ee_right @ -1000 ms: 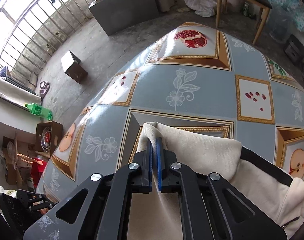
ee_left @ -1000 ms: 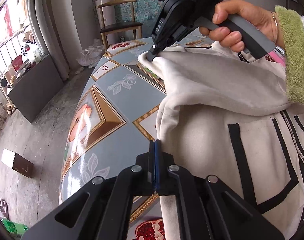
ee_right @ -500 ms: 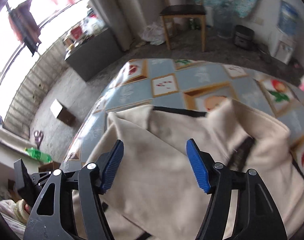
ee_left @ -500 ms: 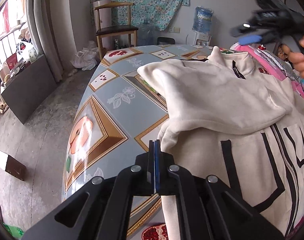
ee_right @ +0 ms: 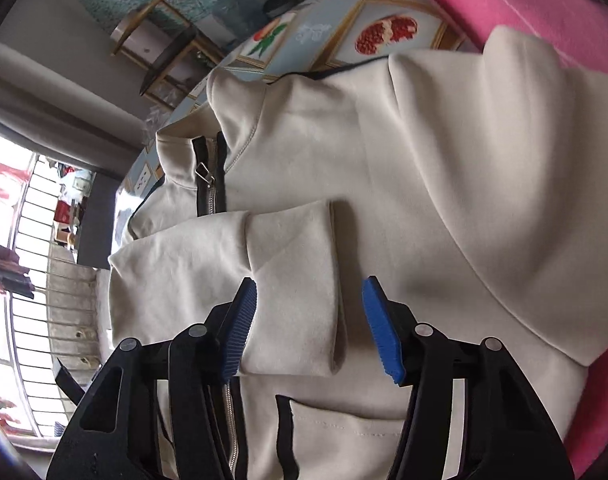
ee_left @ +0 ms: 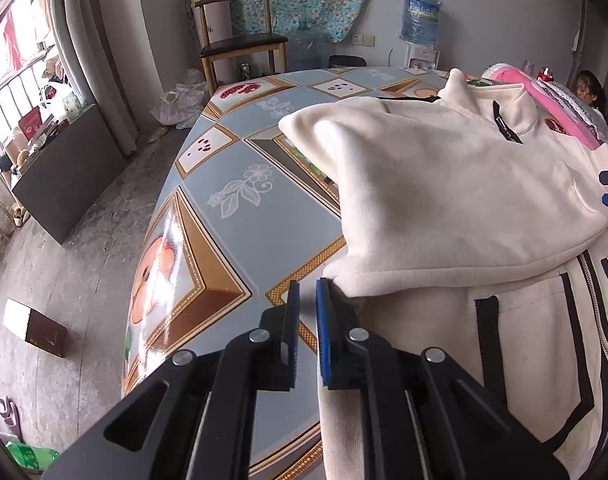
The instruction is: Fold large clothes
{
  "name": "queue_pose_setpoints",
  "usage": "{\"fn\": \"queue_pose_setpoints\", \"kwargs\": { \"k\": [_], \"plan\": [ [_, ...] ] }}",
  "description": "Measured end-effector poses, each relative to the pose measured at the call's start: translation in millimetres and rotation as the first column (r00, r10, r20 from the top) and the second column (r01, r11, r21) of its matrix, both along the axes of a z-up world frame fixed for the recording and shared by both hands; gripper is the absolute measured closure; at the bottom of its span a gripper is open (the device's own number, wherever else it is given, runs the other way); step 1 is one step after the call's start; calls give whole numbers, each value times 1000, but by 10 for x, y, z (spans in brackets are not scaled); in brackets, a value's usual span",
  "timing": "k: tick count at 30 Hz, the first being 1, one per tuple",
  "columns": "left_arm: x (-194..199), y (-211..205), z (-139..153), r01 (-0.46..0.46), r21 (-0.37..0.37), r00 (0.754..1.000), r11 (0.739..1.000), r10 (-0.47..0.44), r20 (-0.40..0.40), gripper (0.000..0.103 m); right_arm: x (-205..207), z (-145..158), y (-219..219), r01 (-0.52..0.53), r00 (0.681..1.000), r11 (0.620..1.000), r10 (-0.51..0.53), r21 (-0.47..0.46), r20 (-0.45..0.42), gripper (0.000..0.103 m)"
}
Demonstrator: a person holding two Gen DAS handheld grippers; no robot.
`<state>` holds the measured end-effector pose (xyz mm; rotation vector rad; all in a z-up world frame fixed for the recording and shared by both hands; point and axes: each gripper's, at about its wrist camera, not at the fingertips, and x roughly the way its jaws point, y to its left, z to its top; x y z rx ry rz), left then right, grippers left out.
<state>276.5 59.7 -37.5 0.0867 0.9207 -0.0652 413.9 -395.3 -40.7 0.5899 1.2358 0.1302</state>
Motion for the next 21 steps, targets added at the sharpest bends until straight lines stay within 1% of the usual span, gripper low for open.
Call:
{"fn": "queue_pose_setpoints", "kwargs": {
  "k": [2,4,6,7,8,10,11,13,14,15,16,18,19,20,21],
  "plan": [
    [-1,-36,-4,0,21,1000,1000,0,4,95,40,-62,64,-12,1000,999,11,-36,-19,54],
    [-18,-50,-3,1,44,1000,999,-1,9,95,46,-59,159,-34,999,997,32,-72,-20,55],
    [-34,-61,-7,0,59,1000,998,-1,15,95,61,-33,286,-80,997,992,78,-95,-31,72],
    [-43,-62,-10,0,64,1000,998,-1,19,95,56,-12,366,-106,994,985,102,-134,-35,76],
    [-47,-57,-11,0,64,1000,998,-1,21,95,50,-6,465,-141,990,975,136,-173,-39,82],
    [-61,-44,-15,-1,59,1000,998,-1,30,95,54,0,617,-189,982,954,181,-233,-57,98],
    [-66,-42,-16,-2,57,999,998,0,34,95,75,59,696,-201,980,940,195,-274,-49,99],
    [-73,-54,-19,-3,63,999,998,0,42,95,136,354,789,-188,977,926,210,-327,34,99],
    [-67,-72,-20,-2,70,999,998,-1,43,95,163,608,804,-161,973,930,206,-331,105,99],
    [-66,-85,-20,1,80,999,997,-5,44,95,171,851,800,-138,965,939,199,-316,172,99],
    [-70,-94,-18,3,87,999,996,-7,44,95,164,1108,788,-114,951,945,193,-307,242,99],
    [-78,-110,-19,6,101,999,995,-10,43,95,137,1395,725,-74,932,948,176,-308,317,99],
    [-86,-113,-17,7,104,999,995,-11,41,95,124,1436,654,-59,931,951,162,-302,327,99],
    [-91,-110,-14,6,104,999,995,-10,39,95,109,1382,553,-50,939,957,143,-284,314,99],
    [-96,-101,-13,2,100,999,995,-6,35,95,96,1253,449,-45,952,959,126,-278,280,99]
  ]
}}
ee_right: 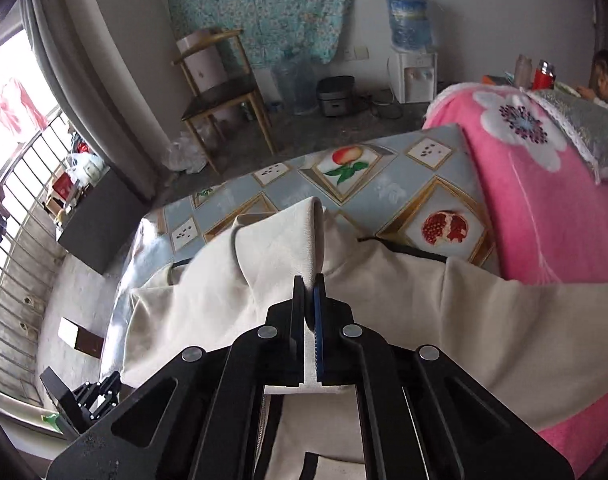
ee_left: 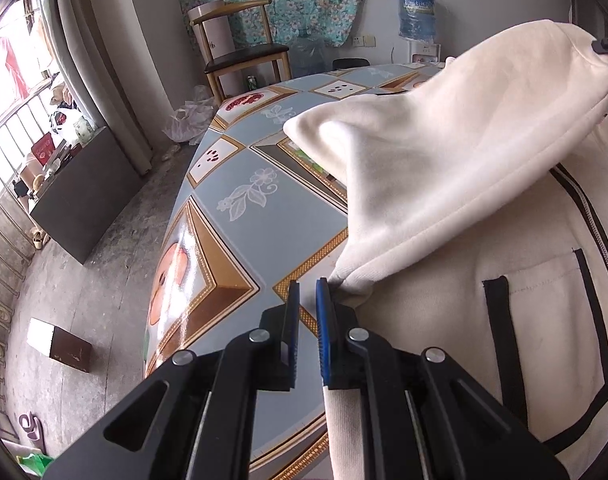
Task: Fold large clothes
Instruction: 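Open the right tool and release the folded side onto the jacket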
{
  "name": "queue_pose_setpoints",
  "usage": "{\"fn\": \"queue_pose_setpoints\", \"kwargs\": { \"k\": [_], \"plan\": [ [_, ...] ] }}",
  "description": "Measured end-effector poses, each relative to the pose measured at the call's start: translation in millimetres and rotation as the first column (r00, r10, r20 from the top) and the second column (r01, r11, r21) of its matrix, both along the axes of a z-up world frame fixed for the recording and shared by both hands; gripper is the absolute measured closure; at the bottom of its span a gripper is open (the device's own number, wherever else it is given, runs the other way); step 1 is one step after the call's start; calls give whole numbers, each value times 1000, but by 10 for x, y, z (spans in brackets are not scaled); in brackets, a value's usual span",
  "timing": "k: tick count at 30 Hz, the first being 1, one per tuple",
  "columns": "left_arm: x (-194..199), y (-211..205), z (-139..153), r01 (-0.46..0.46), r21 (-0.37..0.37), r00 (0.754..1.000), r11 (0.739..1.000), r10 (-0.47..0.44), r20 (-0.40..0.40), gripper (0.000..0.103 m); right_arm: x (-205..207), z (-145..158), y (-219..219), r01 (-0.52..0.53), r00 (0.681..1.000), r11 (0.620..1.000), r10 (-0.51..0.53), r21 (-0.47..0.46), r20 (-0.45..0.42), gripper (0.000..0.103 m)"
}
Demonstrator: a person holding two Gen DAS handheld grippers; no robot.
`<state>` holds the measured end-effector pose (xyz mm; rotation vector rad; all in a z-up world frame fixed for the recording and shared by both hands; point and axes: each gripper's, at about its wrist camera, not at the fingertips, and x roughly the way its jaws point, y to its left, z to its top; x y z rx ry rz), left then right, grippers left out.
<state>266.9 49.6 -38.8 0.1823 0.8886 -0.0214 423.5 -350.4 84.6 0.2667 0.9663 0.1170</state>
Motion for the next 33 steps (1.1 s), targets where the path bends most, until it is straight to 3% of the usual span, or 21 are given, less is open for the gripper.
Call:
{"fn": "queue_pose_setpoints", "kwargs": {
  "k": [5,8,10,12,13,14,15,16,22,25,27,29,31,33],
  "plan": [
    [-39,126,27,-5,-80,999,997,1,-42,95,-160,-874,-280,85,982,996,-85,-9,-171,99],
    [-72,285,166,13,-191,999,981,-19,-26,95,-255,-1049,-406,111,977,994,-107,11,-183,99],
    [2,421,317,26,-296,1000,955,-29,-4,95,-279,-1057,-448,117,977,993,-111,22,-182,99],
    [222,553,439,21,-433,999,901,-34,-23,88,-299,-1054,-449,111,978,993,-105,24,-178,99],
    [385,613,469,5,-512,998,859,-35,-49,73,-302,-1045,-442,107,979,994,-102,22,-176,99],
    [550,644,472,-10,-580,996,814,-43,-77,64,-295,-1043,-433,102,980,995,-97,23,-175,99],
    [742,671,454,-29,-641,992,767,-54,-110,57,-286,-1044,-427,98,980,995,-92,29,-175,99],
    [925,689,421,-62,-676,988,734,-50,-144,57,-274,-1043,-422,95,980,995,-88,33,-177,99],
    [1770,681,65,-239,-713,944,659,-15,-330,57,-252,-1045,-449,78,982,995,-66,61,-175,99],
    [1952,633,-33,-269,-722,933,637,-13,-359,58,-268,-1034,-466,67,984,995,-53,74,-169,99],
    [2025,570,-21,-261,-713,935,651,-15,-355,60,-290,-1017,-472,55,986,995,-41,82,-159,99],
    [2066,518,-15,-250,-690,934,679,-18,-356,71,-308,-1018,-466,45,988,995,-32,89,-150,99],
    [2089,480,-14,-230,-665,939,711,-17,-343,97,-321,-1024,-462,35,990,994,-20,100,-143,99],
    [2071,439,97,-167,-629,955,760,-34,-295,97,-334,-1023,-447,20,991,994,-5,105,-136,99]
  ]
}}
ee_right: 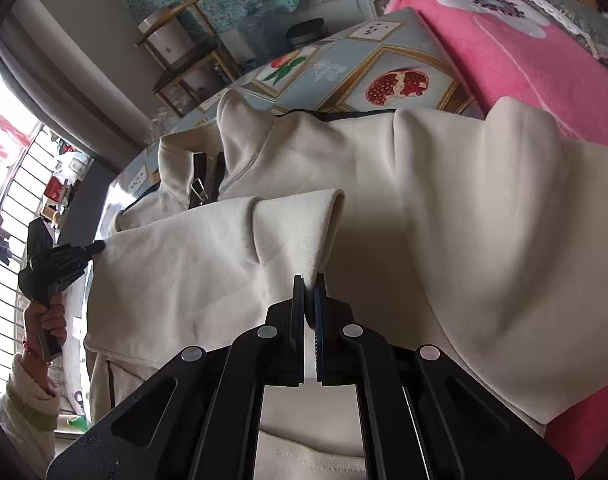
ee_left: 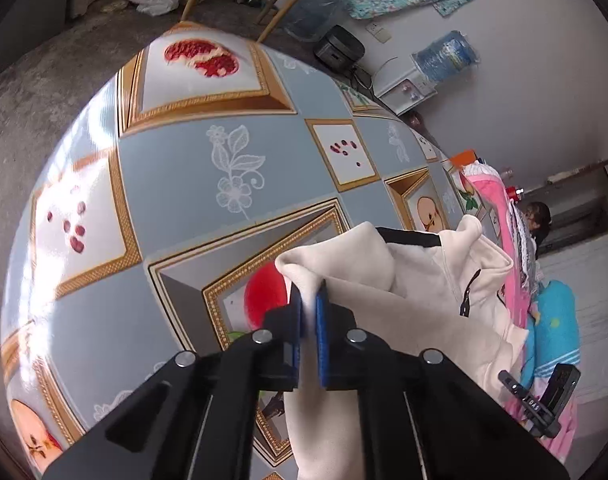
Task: Fold large clothes
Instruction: 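Open the right tool and release the folded side onto the jacket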
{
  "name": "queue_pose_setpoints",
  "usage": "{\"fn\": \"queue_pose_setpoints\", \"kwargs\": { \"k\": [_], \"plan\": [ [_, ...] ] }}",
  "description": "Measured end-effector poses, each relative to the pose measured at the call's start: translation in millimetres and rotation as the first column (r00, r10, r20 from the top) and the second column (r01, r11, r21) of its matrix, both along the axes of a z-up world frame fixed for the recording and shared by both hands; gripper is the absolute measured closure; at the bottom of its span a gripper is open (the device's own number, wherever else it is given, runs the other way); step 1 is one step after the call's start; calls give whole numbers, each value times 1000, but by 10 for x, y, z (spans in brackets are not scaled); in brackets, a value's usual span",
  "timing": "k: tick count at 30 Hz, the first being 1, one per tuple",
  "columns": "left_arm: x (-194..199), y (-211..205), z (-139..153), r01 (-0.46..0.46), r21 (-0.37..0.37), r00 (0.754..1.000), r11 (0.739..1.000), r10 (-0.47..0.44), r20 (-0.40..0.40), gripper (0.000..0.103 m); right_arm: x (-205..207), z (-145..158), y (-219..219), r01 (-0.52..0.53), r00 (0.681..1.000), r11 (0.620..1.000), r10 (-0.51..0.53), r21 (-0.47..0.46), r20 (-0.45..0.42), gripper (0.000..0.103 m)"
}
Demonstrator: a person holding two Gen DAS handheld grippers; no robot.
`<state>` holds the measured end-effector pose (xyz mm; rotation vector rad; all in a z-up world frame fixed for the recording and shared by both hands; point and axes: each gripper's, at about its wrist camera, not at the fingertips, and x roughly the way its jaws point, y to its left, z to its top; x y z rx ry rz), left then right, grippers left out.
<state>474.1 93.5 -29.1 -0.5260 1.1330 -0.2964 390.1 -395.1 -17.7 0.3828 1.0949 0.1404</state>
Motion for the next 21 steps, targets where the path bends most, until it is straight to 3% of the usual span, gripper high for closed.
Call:
{"fn": "queue_pose_setpoints", "kwargs": {
  "k": [2,3,4,5,7,11,12,14,15,16,19,21],
  "plan": [
    [-68,-126,232,69,157,992,985,-85,97,98,9,19,30,-19,1000,1000,19,-7,9,99],
    [-140,-254,389,113,288,975,951,-162,154,98,15,30,47,-27,1000,999,27,-21,12,99],
    [-189,-320,458,135,362,960,922,-212,183,98,24,32,67,-33,999,999,33,-38,13,99],
    [-217,-383,498,154,425,946,892,-256,196,98,40,20,86,-39,999,998,39,-55,11,99],
    [-158,-402,393,176,481,946,859,-283,159,98,71,-40,113,-41,999,995,41,-94,-4,99],
    [-23,-334,-11,216,471,957,855,-281,72,96,109,-182,112,-31,999,989,26,-142,-35,98],
    [-46,-292,-9,194,453,960,870,-262,94,90,102,-172,123,-30,999,988,24,-155,-38,98],
    [-78,-196,23,169,396,970,903,-223,95,80,71,-93,156,-25,999,979,18,-203,-35,87],
    [-127,-128,63,142,381,976,914,-194,100,70,43,-24,188,-21,1000,970,16,-242,-26,85],
    [-200,-65,121,114,376,978,920,-170,119,66,-3,84,239,-16,1000,957,17,-291,0,80],
    [-547,112,305,73,339,977,938,-135,165,65,-134,428,473,-5,994,930,45,-367,101,75],
    [-851,127,353,97,291,977,952,-147,153,66,-154,591,741,-57,984,952,104,-301,144,75]
  ]
}}
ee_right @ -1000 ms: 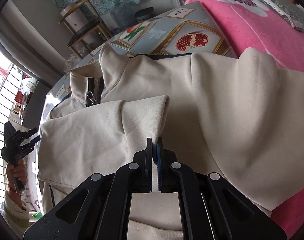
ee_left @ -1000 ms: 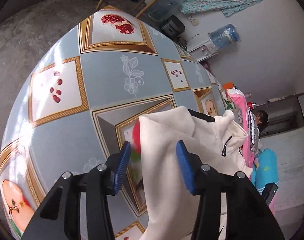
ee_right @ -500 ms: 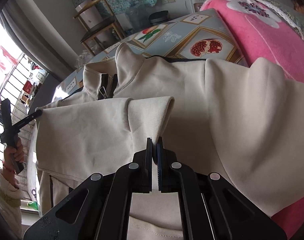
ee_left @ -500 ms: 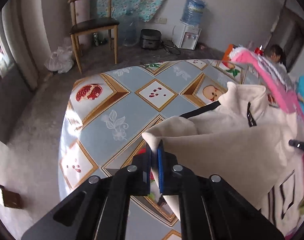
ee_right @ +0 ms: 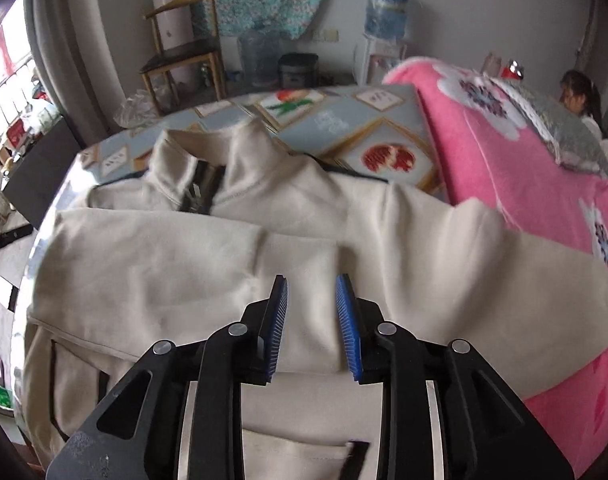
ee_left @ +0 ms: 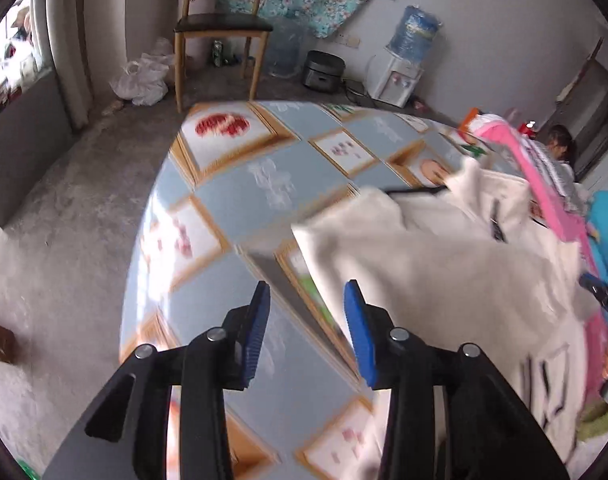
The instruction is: Fold large clothes
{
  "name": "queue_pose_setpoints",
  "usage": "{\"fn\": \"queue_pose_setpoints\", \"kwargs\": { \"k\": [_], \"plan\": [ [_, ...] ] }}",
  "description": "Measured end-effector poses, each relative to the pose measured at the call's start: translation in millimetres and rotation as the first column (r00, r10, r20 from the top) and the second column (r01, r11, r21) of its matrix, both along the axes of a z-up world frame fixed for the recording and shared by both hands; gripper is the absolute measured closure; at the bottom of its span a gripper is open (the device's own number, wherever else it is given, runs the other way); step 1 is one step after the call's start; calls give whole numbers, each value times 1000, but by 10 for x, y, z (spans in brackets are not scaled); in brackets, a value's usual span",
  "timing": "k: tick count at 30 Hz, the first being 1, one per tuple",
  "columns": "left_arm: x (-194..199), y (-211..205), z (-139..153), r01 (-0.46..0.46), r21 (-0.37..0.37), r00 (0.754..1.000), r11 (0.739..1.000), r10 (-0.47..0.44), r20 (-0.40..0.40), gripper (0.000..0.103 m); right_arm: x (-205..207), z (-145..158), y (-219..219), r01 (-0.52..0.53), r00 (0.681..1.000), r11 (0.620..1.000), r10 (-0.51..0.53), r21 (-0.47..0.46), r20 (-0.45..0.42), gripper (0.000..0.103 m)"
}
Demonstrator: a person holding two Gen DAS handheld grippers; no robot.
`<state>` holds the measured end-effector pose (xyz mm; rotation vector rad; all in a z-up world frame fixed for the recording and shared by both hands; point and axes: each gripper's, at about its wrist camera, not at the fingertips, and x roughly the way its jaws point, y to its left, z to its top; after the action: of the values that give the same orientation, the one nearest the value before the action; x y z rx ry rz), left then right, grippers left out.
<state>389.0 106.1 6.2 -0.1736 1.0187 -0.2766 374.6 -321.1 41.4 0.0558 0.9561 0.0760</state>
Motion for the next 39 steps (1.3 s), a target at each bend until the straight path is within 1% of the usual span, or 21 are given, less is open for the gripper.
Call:
{"fn": "queue_pose_setpoints", "kwargs": {
  "k": [2,3,5,6,8,9,10,11,13,14,16,18,22,24,26,29,31,32,35,36,39],
  "plan": [
    [-336,-58,-51,37,-36,999,999,-38,-27,66,41,59,412,-128,992,985,128,119,4,88],
    [-453,-97,-93,32,-38,999,999,-34,-42,66,86,42,702,-210,977,962,215,176,-7,91],
    [-646,-141,-211,-2,-34,997,999,-1,-71,77,167,-40,1279,-343,933,907,360,242,-26,97],
    [-725,-154,-280,-26,-23,997,999,24,-77,87,212,-86,1552,-389,912,887,410,250,-33,98],
    [-816,-156,-372,-70,-7,994,997,70,-78,96,302,-219,2015,-459,874,855,484,243,-53,99],
    [-831,-144,-405,-89,-15,993,996,87,-86,102,340,-304,2181,-478,857,842,510,249,-78,100],
    [-852,-123,-439,-107,-37,990,994,103,-93,103,367,-389,2323,-491,843,834,528,251,-104,100],
    [-883,-108,-449,-119,-47,990,992,115,-82,103,398,-484,2468,-507,830,832,542,225,-131,100],
    [-939,-116,-446,-122,-32,991,992,120,-65,103,466,-626,2634,-521,817,834,548,179,-176,101],
    [-968,-143,-442,-116,-16,992,993,115,-56,103,513,-707,2696,-519,810,834,549,186,-205,101],
    [-1005,-195,-433,-97,21,995,995,98,-35,103,595,-811,2774,-518,805,837,547,176,-231,101],
    [-1061,-240,-426,-85,47,996,995,86,-18,103,761,-836,2814,-499,812,844,534,195,-235,102],
    [-1175,-312,-421,-57,89,998,994,57,9,103,1107,-804,2726,-410,862,888,452,207,-232,102],
    [-1249,-321,-420,-45,98,999,994,44,18,103,1271,-826,2610,-337,878,901,406,272,-255,102],
    [-1307,-304,-420,-32,92,999,995,29,26,103,1298,-753,2519,-301,885,897,389,323,-256,101],
    [-1405,-214,-334,-11,41,997,999,8,72,103,1083,-508,2441,-330,884,875,418,354,-209,97],
    [-1444,-157,-272,-10,19,995,1000,8,95,102,907,-418,2396,-354,872,860,445,367,-201,90],
    [-1445,-105,-254,-20,-1,995,1000,20,96,101,801,-405,2377,-365,866,857,456,365,-204,89],
    [-1422,31,-260,-59,-58,996,997,63,65,97,480,-480,2320,-391,841,848,487,357,-235,89],
    [-1421,47,-270,-65,-71,996,995,69,52,97,423,-564,2428,-392,837,852,487,348,-249,89],
    [-1434,61,-319,-67,-74,997,995,70,26,97,212,-783,2406,-381,828,866,475,324,-298,89]
  ]
}}
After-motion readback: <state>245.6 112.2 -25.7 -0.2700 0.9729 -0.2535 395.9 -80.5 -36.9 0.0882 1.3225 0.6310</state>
